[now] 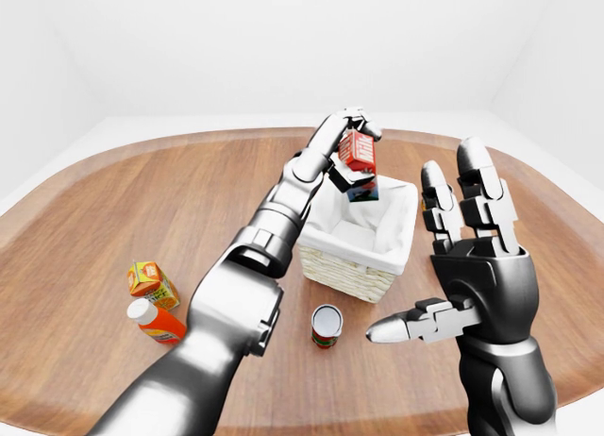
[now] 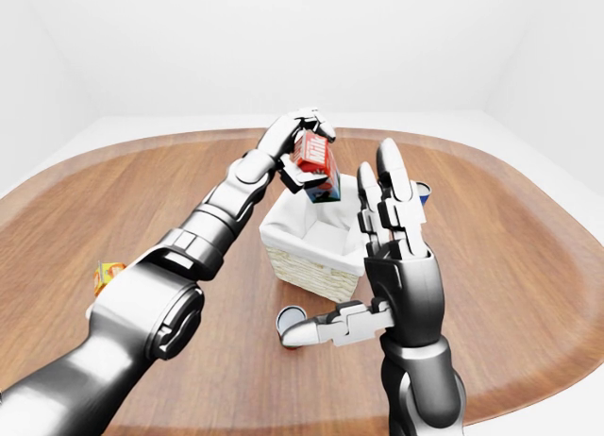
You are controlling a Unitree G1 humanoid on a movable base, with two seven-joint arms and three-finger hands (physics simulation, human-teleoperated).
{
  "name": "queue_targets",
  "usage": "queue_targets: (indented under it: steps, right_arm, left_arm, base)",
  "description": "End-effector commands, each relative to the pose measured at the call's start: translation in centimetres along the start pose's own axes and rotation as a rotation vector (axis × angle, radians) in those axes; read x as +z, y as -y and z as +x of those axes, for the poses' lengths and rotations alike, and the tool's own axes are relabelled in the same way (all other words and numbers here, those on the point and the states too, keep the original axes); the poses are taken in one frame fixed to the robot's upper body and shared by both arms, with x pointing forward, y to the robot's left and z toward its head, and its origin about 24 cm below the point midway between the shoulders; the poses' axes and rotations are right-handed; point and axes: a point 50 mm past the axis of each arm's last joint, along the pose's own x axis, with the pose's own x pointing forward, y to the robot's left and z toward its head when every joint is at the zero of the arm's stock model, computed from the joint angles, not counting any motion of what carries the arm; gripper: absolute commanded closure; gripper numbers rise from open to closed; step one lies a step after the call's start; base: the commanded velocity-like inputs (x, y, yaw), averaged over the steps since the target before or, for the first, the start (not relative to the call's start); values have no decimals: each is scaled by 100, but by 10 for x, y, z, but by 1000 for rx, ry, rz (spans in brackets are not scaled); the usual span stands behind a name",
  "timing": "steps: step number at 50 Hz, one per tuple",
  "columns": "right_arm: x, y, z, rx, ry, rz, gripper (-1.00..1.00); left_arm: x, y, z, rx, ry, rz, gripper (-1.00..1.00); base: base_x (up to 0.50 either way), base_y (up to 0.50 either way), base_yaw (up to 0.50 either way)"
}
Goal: Pick the milk and place it in the basket.
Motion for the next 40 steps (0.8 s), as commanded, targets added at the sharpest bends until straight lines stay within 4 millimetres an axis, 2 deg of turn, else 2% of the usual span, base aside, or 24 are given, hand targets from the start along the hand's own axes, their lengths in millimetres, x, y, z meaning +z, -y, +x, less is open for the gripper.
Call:
queue_targets:
  steps: [1, 18, 27, 40]
  right_arm:
    - [-1, -1, 0, 2, -5, 3, -100]
    - [0, -1, 0, 5, -2, 3, -100]
    - [0, -2, 0, 8, -1, 4, -100]
    - [-4, -4, -1, 16, -20, 10, -100]
  left_arm:
    - [-5, -1, -1, 50, -8, -78, 100]
    - [-23, 9, -4, 66, -61, -89, 100]
    - [-42, 20, -9, 68, -116, -90, 100]
    - [-47, 26, -10, 88, -134, -86, 100]
  base:
    - [0, 0, 0]
    - [0, 0, 0]
    - [0, 0, 0]
    - [0, 0, 0]
